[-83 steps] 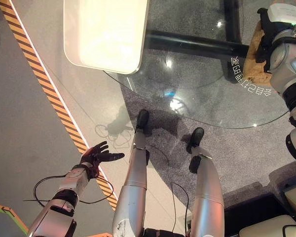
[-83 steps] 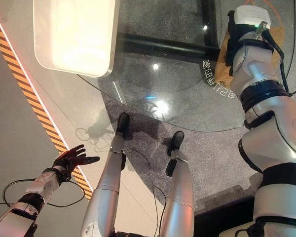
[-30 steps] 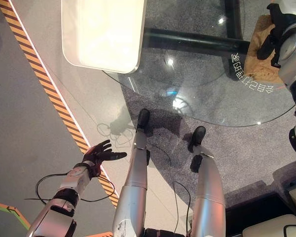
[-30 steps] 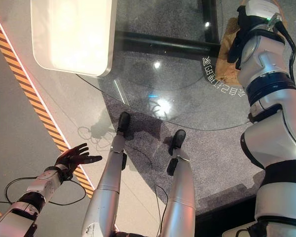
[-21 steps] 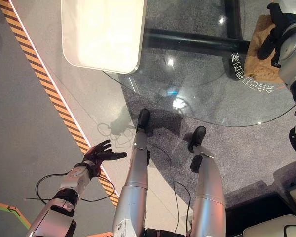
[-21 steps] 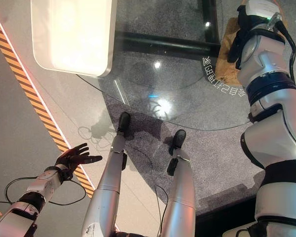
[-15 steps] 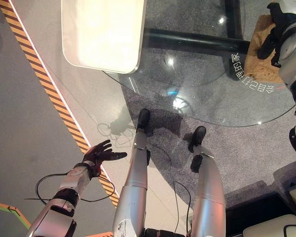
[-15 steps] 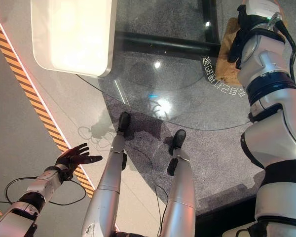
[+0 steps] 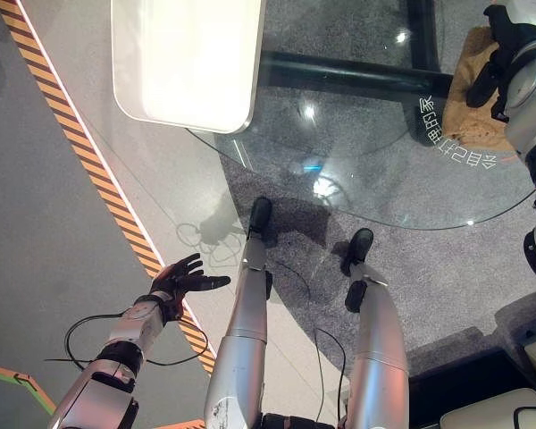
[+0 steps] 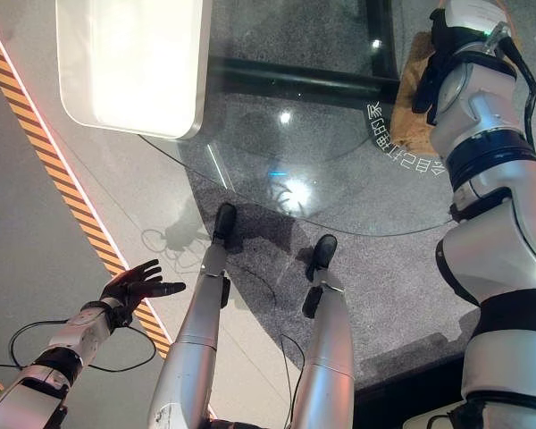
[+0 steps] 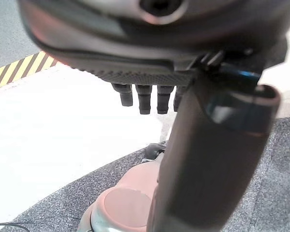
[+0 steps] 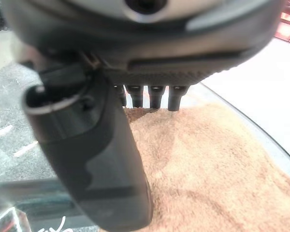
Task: Wipe the table with a cloth and put it in the basket.
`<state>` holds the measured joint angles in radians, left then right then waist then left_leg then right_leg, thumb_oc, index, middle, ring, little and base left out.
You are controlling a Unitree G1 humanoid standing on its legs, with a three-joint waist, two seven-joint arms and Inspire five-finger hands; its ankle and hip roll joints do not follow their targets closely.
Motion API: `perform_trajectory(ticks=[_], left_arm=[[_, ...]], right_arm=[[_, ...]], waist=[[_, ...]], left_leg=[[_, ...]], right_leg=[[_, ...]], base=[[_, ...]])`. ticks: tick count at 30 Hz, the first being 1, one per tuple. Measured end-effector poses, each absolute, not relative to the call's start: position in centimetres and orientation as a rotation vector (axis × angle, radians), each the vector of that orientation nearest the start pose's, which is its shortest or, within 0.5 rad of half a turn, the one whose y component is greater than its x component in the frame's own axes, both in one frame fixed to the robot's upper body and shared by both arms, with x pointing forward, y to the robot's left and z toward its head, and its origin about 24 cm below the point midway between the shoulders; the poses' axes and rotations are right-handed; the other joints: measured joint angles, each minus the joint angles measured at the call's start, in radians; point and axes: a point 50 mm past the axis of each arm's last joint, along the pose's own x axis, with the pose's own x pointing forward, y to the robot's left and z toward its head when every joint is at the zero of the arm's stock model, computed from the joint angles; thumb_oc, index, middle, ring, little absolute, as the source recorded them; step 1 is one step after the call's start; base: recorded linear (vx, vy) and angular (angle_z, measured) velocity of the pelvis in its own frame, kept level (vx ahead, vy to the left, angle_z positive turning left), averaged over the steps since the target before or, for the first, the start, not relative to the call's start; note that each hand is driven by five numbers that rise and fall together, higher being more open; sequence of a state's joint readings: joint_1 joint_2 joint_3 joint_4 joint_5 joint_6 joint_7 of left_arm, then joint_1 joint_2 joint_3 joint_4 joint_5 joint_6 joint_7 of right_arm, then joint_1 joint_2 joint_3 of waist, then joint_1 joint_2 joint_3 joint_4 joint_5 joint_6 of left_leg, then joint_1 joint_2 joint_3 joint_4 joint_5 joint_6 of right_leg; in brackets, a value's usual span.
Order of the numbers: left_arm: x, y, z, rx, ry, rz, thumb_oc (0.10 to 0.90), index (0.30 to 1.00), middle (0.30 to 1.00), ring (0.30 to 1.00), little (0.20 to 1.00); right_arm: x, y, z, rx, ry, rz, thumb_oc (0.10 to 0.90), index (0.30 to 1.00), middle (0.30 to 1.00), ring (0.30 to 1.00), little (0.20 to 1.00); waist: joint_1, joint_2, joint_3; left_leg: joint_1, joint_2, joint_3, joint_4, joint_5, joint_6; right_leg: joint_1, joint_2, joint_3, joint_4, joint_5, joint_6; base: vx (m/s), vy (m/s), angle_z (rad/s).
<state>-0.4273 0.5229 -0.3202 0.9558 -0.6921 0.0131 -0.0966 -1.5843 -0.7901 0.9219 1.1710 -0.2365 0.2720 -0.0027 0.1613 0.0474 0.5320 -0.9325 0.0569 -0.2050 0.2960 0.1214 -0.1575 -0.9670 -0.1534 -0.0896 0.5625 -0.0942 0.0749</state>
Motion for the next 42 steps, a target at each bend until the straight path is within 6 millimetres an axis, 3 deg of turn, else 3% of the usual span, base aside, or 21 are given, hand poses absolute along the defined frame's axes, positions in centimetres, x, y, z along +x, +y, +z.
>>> perform_trajectory(ticks=[42], left_arm=[[29.07,26.85,-2.54,-0.035,0.544,0.08,0.8,0.9,0.9,0.9,0.9]], right_arm=[[39.53,-27.56,35.22,-1.429,0.042,-0.534,0.1,0.3,0.3,0.3,0.2]], waist=[[0.0,0.0,0.0]], left_leg=[[0.0,0.0,0.0,-0.002,0.0,0.0]], right_leg=[[0.001,0.001,-0.001,-0.003,0.0,0.0]], base=[[0.0,0.0,0.0]])
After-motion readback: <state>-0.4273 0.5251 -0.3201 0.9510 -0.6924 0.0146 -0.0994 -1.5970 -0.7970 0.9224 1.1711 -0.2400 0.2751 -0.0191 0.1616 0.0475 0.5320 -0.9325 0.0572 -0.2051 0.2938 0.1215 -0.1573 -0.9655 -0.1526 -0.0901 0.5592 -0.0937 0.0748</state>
